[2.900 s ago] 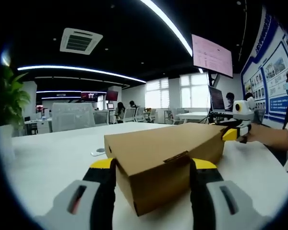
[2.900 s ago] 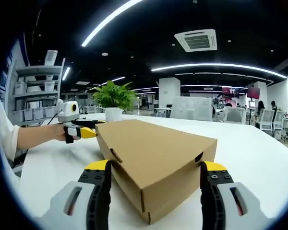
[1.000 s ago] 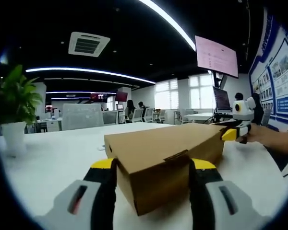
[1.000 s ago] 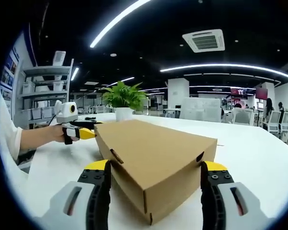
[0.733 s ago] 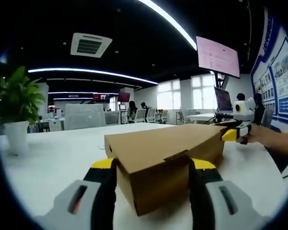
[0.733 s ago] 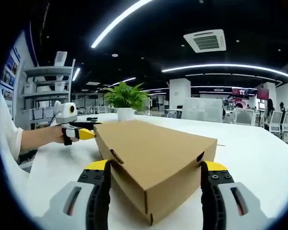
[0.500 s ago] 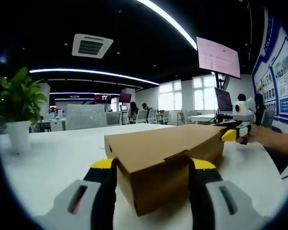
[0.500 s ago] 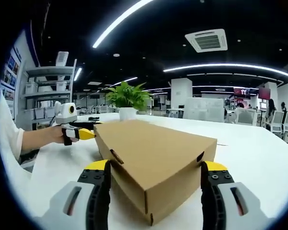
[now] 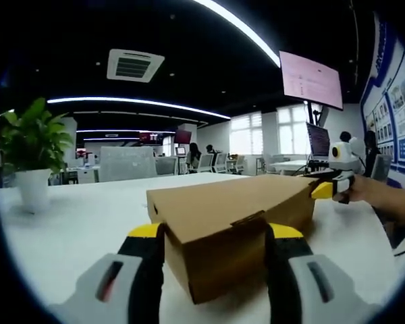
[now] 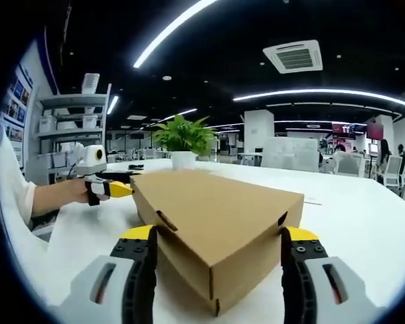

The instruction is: Operate the shoe box by opening the lid, removing the specified soft item, and placing it in the target area until the item is outside and the box remains undamaged.

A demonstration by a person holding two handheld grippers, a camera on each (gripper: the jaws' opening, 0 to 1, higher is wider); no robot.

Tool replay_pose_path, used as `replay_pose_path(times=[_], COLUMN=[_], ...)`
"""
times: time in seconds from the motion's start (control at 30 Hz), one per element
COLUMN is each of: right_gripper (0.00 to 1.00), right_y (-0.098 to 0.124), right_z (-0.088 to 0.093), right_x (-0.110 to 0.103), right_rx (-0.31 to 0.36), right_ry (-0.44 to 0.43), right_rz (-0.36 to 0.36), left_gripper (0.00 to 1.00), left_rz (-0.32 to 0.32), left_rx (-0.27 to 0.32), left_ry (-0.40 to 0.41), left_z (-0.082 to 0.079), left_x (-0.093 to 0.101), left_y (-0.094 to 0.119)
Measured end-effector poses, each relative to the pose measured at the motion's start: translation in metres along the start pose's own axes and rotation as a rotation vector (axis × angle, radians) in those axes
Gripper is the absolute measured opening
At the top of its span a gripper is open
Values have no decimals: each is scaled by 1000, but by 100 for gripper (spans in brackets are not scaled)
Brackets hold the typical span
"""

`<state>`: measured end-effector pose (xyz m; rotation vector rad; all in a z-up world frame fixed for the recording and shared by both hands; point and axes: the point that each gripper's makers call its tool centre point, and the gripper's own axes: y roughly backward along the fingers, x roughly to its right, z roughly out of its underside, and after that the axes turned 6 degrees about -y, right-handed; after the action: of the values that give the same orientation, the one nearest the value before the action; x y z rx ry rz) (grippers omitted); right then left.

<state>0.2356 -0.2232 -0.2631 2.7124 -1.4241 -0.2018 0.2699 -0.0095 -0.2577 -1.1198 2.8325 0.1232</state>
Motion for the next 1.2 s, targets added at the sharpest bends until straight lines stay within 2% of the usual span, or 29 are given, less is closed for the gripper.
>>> replay_pose_path(times=[0.6, 0.8, 0.9, 1.07, 1.2], right_gripper=[76, 75, 75, 75, 75], right_y=[3, 4, 5, 6, 8], right_z=[1, 1, 1, 1, 2], right_x=[-4, -4, -4, -6, -6], right_rx=[10, 15, 11, -27, -22], right_ry=[6, 5, 4, 7, 6], right_rz=[-56, -58, -58, -57, -58], left_gripper=[60, 60, 60, 60, 60], left_rz=[-55, -66, -70, -71, -78], left_rx=[-14, -4, 0, -19, -13], left_ry=[2, 4, 5, 4, 5], left_z=[-1, 0, 0, 0, 1], left_x=[19, 20, 14, 12, 13], left_y=[16, 18, 18, 18, 20])
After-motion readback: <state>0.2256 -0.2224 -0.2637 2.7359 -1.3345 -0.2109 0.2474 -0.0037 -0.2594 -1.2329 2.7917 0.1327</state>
